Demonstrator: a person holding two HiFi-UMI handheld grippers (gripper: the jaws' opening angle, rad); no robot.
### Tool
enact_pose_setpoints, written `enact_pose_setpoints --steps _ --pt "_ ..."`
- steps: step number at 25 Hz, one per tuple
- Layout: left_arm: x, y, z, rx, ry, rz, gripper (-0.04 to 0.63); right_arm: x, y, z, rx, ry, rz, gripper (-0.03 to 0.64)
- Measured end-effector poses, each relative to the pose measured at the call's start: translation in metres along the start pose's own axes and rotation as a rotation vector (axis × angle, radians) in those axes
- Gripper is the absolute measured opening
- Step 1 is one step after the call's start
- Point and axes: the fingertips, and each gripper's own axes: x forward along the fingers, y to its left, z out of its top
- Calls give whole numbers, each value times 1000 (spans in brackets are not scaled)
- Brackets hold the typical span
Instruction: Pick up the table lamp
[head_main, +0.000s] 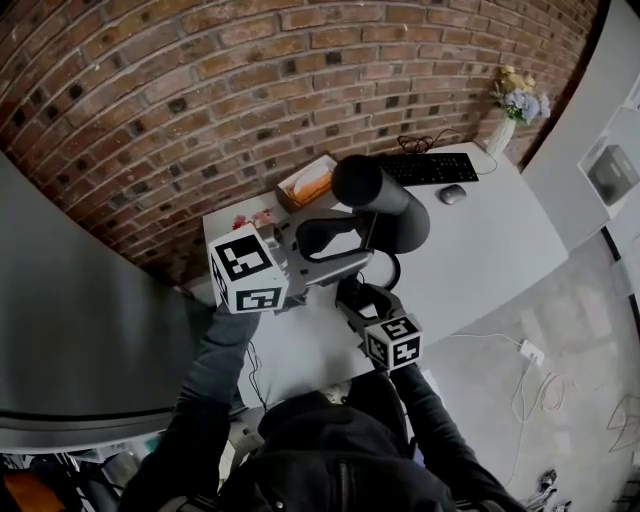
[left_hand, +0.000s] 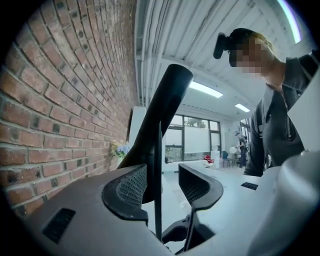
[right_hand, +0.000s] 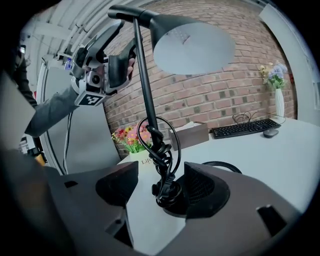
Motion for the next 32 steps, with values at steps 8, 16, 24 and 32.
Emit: enact_pose_setpoints --steps 8,16,24,32 --pt "18 2 4 83 48 -21 187 19 -7 -9 -27 28 28 241" --pt "22 8 12 5 -20 -10 61 37 -6 -18 -41 28 34 240" --pt "24 9 12 -16 -59 -2 51 57 -7 -44 -88 127 20 239" --pt "25 11 12 -27 -99 46 51 59 -7 -52 -167 147 9 168"
